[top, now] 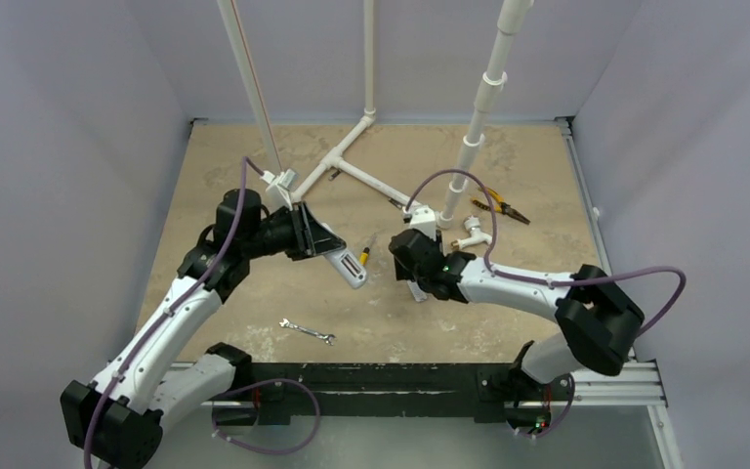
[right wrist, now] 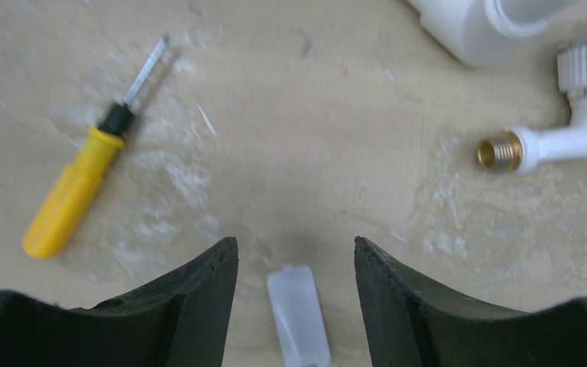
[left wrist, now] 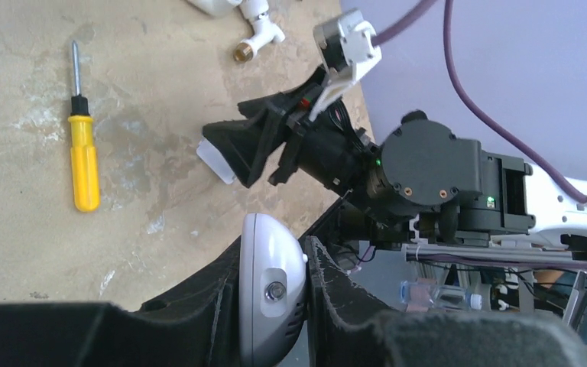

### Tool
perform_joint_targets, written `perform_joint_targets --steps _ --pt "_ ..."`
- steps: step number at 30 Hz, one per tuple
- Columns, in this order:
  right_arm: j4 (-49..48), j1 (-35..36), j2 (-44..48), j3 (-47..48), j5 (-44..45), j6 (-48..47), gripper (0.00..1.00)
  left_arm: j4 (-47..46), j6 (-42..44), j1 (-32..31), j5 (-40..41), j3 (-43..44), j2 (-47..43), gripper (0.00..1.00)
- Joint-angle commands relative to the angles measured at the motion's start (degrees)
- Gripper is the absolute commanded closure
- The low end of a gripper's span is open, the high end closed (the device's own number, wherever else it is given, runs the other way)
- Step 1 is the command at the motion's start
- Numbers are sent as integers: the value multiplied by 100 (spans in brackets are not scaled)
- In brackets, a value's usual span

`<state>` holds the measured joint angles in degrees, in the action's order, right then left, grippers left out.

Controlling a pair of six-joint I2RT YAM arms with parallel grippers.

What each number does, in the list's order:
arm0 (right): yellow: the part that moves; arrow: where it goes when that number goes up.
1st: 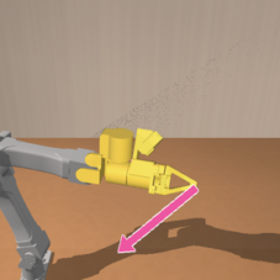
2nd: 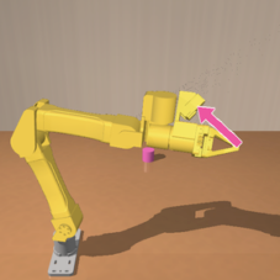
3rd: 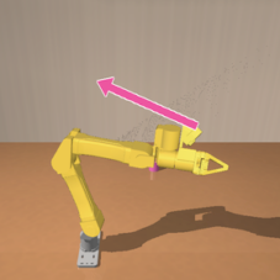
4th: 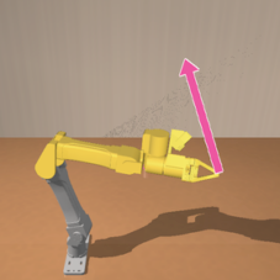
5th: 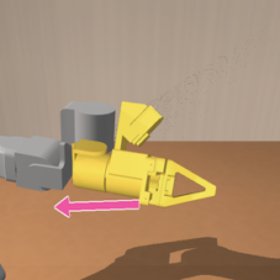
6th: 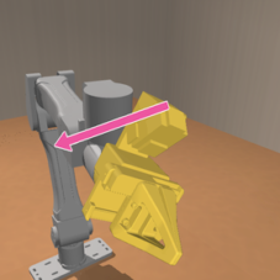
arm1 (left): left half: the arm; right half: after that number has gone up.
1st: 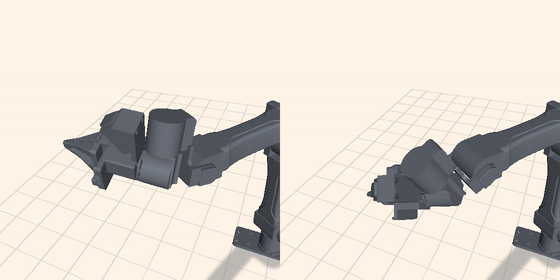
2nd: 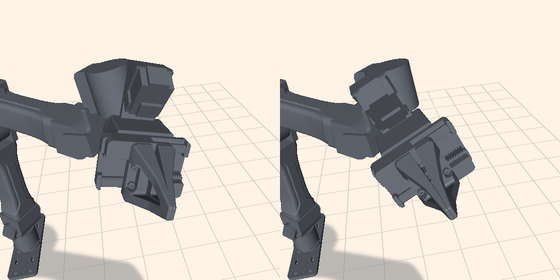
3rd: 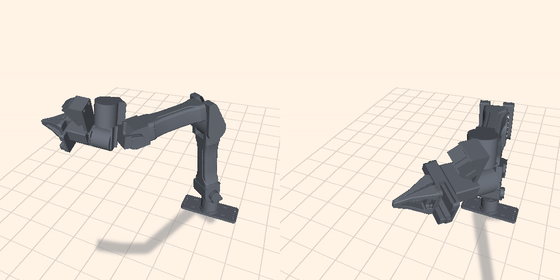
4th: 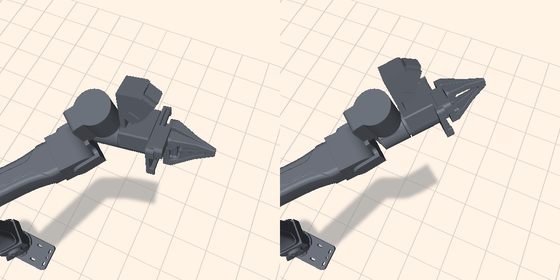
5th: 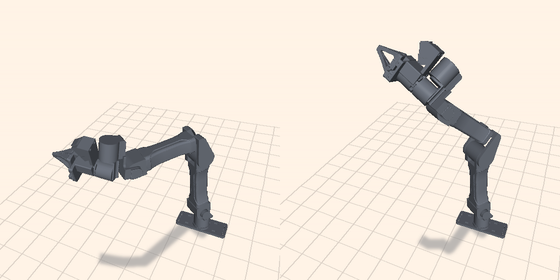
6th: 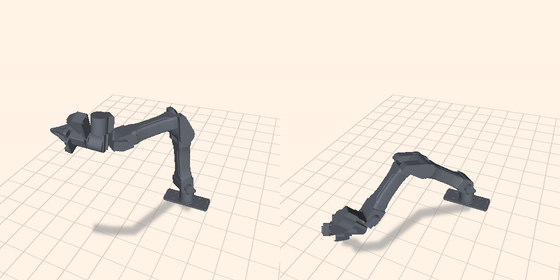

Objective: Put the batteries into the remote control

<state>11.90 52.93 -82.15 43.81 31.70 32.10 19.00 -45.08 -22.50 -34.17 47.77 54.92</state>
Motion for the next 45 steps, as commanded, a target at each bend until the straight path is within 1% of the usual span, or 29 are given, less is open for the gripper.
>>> perform_joint_targets --steps 1,4,9,14,16,22,24,27,33,45 --pt "20 -108 -780 1223 441 403 44 -143 155 35 249 -17 -572 100" --pt "198 -253 -1417 1981 363 918 44 -108 160 35 294 -51 -802 100" --pt "474 -381 -2340 3053 492 1584 45 -107 94 36 223 -126 -898 100" --pt "749 -527 -2811 3582 1042 2458 15 -89 65 39 235 -186 -1085 100" --pt "733 -605 -3042 3747 1150 2581 12 -58 77 36 257 -181 -1149 100" --pt "1166 -699 -3824 4608 1651 2740 11 -24 52 43 256 -187 -1252 100" --pt "1347 -736 -4004 4798 1804 2895 13 0 52 36 253 -188 -1272 100" --pt "1484 -812 -4150 4892 1950 3196 17 58 68 41 277 -172 -1323 100" --pt "1607 -942 -4428 5116 2087 3350 22 130 82 35 298 -104 -1337 100" --pt "1666 -1144 -4893 5577 2179 3346 24 176 66 40 341 -14 -1335 100"
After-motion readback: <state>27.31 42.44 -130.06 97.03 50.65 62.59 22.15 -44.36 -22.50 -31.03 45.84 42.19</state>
